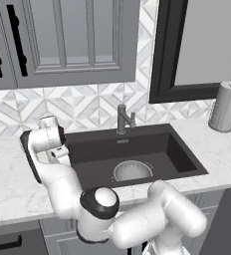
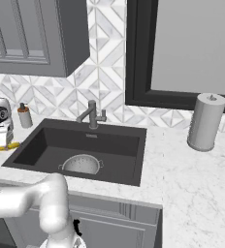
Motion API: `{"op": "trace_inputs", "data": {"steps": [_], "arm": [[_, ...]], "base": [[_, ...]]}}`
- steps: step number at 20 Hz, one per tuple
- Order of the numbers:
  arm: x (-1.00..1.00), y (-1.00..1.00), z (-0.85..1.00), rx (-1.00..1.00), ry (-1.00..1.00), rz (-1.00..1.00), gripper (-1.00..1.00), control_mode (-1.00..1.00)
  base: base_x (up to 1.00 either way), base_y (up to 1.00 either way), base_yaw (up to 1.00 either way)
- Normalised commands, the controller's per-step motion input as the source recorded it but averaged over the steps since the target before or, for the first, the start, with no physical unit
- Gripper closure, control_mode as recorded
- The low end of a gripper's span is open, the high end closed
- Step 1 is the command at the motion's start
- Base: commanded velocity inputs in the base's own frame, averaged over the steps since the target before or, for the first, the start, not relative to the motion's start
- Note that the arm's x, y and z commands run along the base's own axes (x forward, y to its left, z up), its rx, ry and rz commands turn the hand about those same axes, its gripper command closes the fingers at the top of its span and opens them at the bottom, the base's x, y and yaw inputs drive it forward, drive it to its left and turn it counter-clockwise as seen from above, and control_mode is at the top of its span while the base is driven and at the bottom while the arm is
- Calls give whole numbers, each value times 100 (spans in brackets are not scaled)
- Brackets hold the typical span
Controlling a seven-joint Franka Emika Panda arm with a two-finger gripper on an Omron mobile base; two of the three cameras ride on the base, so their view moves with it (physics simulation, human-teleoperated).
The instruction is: Put the colander in the sink, put the banana in the colander, and turn on the sink faucet and pour water over the colander.
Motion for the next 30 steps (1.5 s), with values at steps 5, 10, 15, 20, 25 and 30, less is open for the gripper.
{"op": "trace_inputs", "data": {"steps": [5,10,15,20,25,30], "arm": [[-18,-100,1,1,-8,-28,100,-100],[25,-88,19,0,0,-22,100,-100],[44,-58,10,-1,0,-18,100,-100],[18,-40,-2,-13,-2,-15,100,-100],[0,-58,-12,-19,-4,-14,100,-100],[0,-72,-6,-14,0,-12,100,-100]], "base": [[0,0,0],[0,0,0],[0,0,0],[0,0,0],[0,0,0],[0,0,0]]}}
